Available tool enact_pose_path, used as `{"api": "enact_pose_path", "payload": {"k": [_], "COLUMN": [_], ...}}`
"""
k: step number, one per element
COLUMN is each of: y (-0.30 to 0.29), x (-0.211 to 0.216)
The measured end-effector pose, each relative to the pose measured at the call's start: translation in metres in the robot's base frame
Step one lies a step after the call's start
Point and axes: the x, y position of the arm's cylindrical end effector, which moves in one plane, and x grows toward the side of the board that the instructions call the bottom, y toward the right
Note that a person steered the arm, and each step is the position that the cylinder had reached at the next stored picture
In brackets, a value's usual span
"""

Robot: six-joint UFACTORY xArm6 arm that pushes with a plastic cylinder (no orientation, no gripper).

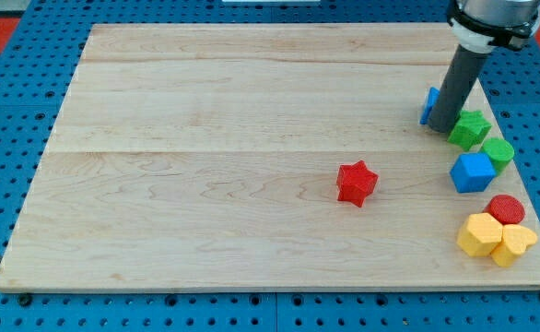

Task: Place the blue triangle at the top side of the green star

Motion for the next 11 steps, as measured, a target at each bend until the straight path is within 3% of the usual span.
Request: {"api": "enact_pose_path", "payload": {"k": [2, 3, 6, 11], "y": [-0.061, -0.033, -0.016, 0.012], "x": [0.024, -0.009, -0.035, -0.047]}}
